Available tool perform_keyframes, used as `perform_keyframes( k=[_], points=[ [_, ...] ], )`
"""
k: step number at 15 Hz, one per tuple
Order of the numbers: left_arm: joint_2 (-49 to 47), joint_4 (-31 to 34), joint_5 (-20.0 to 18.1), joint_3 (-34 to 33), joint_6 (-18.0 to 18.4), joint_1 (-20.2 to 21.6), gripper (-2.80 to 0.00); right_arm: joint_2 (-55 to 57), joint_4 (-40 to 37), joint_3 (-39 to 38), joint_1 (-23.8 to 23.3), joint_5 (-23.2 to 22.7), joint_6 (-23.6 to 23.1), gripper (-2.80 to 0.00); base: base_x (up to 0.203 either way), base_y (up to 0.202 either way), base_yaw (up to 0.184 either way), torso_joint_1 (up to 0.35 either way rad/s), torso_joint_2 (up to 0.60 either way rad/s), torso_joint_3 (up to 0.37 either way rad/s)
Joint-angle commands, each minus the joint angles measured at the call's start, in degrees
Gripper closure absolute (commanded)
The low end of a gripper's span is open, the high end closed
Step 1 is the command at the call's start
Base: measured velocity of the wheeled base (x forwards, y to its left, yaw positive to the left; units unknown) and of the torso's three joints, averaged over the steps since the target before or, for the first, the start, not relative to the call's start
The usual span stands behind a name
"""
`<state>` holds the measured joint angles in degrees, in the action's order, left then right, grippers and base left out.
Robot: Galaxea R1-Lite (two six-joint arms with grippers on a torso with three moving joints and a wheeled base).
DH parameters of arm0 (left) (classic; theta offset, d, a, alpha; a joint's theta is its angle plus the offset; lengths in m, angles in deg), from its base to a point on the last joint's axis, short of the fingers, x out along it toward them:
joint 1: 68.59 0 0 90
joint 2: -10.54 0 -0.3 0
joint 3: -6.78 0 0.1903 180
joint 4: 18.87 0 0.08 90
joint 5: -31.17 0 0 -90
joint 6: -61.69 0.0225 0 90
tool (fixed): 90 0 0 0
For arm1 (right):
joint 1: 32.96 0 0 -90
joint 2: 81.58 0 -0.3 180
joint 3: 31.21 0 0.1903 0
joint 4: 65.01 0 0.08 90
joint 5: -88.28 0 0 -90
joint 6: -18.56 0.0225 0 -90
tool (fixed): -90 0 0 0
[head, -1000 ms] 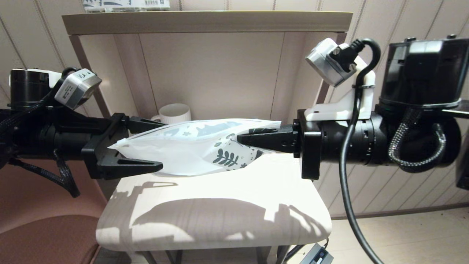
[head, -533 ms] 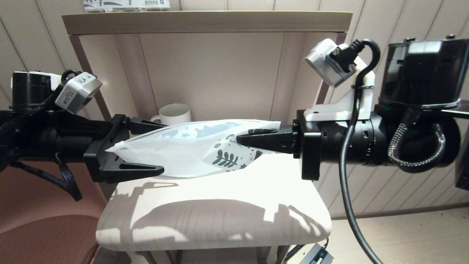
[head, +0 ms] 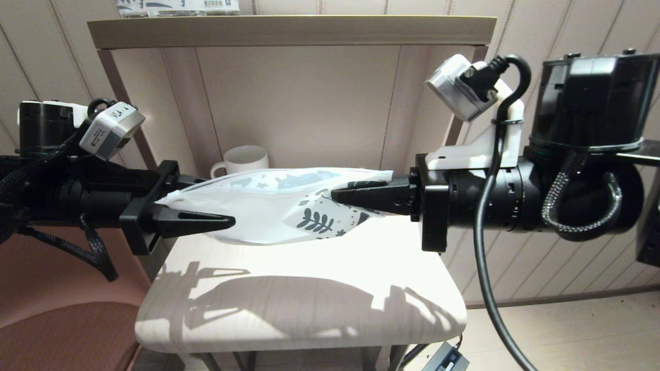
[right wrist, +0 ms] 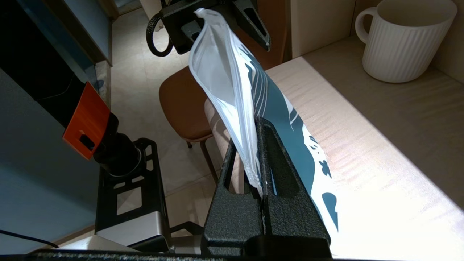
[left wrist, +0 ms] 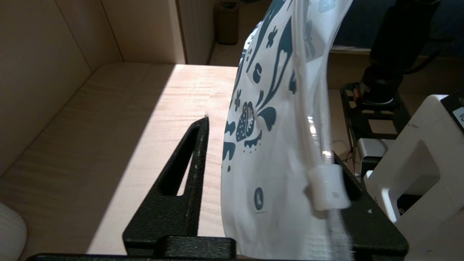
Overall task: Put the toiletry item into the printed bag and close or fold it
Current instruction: Hand it to the other hand
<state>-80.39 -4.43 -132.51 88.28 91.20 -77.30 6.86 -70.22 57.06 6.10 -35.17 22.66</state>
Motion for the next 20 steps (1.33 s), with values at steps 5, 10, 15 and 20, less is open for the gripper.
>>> perform_keyframes(
  k=[5, 10, 15, 20],
  points=[
    [0.8, -0.6, -1.0, -2.7, 0.2, 0.0, 0.0, 0.6, 0.1, -0.2, -0.2, -0.2, 0.0, 0.0, 0.0, 0.0, 0.0, 0.0, 0.0, 0.0],
    [0.8, -3.5, -1.1, -5.0, 0.1, 0.0, 0.0, 0.9, -0.6, -2.6, -2.3, 0.5, -3.8, 0.0, 0.0, 0.0, 0.0, 0.0, 0.0, 0.0],
    [-1.0, -3.5, -1.0, -4.9, 0.1, -1.5, 0.0, 0.8, -10.2, -1.0, -2.6, 3.4, -7.2, 0.0, 0.0, 0.0, 0.0, 0.0, 0.0, 0.0],
    [-1.4, -3.4, -0.8, -5.1, 0.2, -3.2, 0.0, 1.0, -10.6, -0.8, -2.1, 4.0, -8.6, -2.8, 0.0, 0.0, 0.0, 0.0, 0.0, 0.0]
  ],
)
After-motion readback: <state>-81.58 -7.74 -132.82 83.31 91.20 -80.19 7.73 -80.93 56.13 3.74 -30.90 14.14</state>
